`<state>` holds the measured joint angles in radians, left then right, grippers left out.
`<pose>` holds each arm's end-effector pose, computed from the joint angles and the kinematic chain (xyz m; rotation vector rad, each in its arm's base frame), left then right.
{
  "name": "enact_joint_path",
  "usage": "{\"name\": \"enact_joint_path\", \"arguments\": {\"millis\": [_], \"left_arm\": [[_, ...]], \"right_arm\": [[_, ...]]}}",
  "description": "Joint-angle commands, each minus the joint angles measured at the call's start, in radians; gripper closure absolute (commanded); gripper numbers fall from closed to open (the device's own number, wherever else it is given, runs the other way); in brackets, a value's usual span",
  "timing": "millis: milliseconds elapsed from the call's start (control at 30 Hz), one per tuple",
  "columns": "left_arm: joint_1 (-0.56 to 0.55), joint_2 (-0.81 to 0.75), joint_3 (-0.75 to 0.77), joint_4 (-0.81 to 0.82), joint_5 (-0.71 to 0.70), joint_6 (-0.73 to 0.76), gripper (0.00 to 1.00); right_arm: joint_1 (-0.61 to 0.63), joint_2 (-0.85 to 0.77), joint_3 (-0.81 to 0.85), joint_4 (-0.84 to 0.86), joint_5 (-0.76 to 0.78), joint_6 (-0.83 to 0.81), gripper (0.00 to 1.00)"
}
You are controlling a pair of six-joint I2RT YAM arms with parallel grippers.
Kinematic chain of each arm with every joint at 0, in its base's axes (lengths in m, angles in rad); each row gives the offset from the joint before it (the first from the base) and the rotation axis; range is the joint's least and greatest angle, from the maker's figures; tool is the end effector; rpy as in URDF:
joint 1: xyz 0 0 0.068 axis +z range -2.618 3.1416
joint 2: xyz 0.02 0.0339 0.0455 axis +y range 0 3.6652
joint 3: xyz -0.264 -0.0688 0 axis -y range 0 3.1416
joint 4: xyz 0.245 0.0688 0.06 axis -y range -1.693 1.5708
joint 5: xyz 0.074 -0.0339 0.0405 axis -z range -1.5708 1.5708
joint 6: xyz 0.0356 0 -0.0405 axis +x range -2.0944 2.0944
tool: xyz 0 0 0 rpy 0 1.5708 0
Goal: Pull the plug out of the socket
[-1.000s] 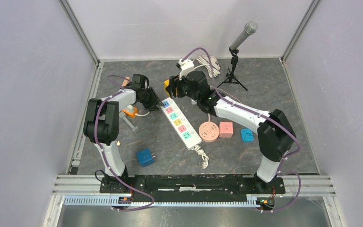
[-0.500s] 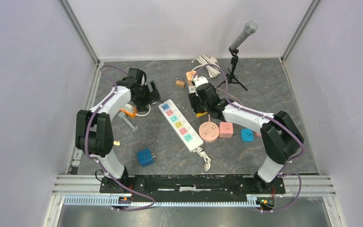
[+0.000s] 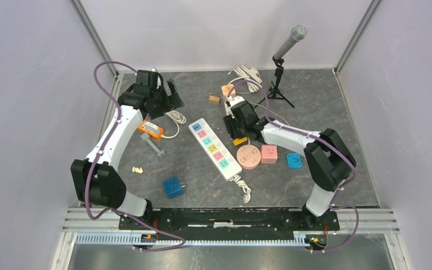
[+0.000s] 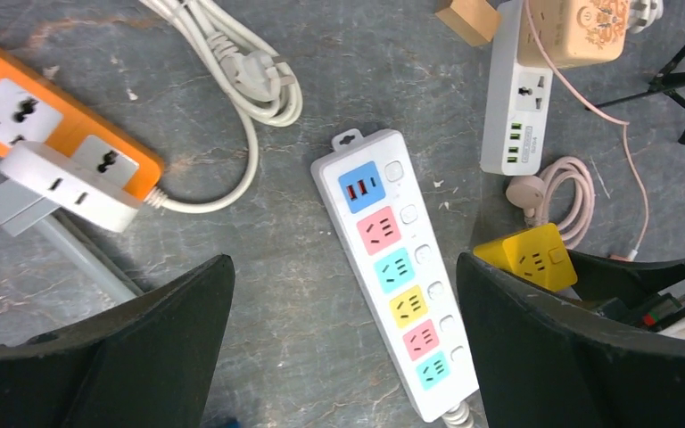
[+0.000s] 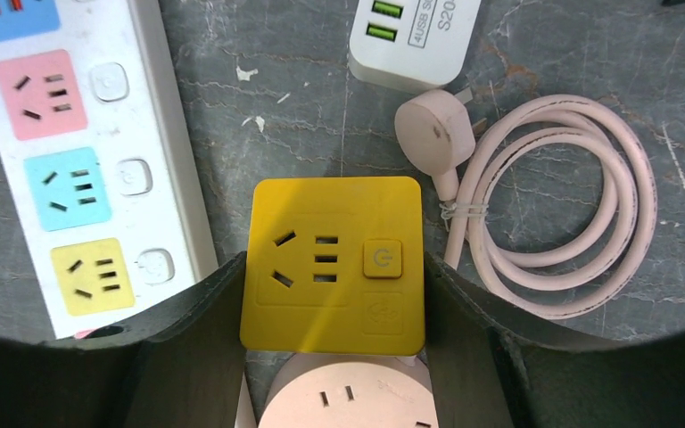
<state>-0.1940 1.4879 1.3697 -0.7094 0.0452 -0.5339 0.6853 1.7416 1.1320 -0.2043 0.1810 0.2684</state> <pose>0.3163 -0.0638 0.3266 -0.3906 2.4029 -0.3891 0.2944 0.2323 0.2033 -0.4084 2.3457 0.2424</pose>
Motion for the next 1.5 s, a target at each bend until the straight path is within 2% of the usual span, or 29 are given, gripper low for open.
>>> {"name": "enact_joint_path", "arguments": {"millis": [0, 133, 200, 433, 600, 767, 900, 1067, 1267, 1367, 1467], "left_arm": [[-0.001, -0.059, 0.020, -0.031, -0.095, 0.042, 0.00], [0.003, -0.075, 0.011, -0.041, -0.151, 0.045, 0.00], [0.012, -0.071, 0.013, -0.059, -0.193, 0.047, 0.00], [0.109, -0.055, 0.001, -0.114, -0.240, 0.000, 0.00], [0.229, -0.051, -0.068, -0.113, -0.235, -0.081, 0.00], [0.359, 0.038, -0.072, -0.099, -0.135, -0.147, 0.00], [0.396, 0.162, -0.022, -0.084, -0.013, -0.214, 0.02], [0.395, 0.279, 0.002, -0.041, 0.144, -0.310, 0.13], [0.382, 0.311, 0.011, -0.037, 0.156, -0.336, 0.24], [0.372, 0.320, 0.007, -0.036, 0.186, -0.332, 0.39], [0.370, 0.303, -0.020, -0.036, 0.197, -0.342, 0.67]], "right_arm": [[-0.003, 0.022, 0.075, -0.019, 0.012, 0.010, 0.37], [-0.003, 0.019, 0.088, -0.014, 0.021, -0.001, 0.11], [-0.002, 0.017, 0.104, -0.015, 0.021, -0.012, 0.02], [-0.003, -0.010, 0.132, 0.013, 0.014, -0.024, 0.02], [-0.006, -0.041, 0.109, 0.042, -0.006, -0.011, 0.02], [-0.015, -0.056, 0.078, 0.057, -0.048, -0.005, 0.04], [-0.025, -0.072, 0.046, 0.076, -0.063, -0.005, 0.06], [-0.036, -0.089, 0.022, 0.096, -0.067, 0.006, 0.07], [-0.044, -0.088, 0.017, 0.106, -0.060, 0.008, 0.08], [-0.050, -0.074, 0.019, 0.111, -0.061, 0.017, 0.08], [-0.053, -0.056, 0.032, 0.112, -0.069, 0.028, 0.09]]}}
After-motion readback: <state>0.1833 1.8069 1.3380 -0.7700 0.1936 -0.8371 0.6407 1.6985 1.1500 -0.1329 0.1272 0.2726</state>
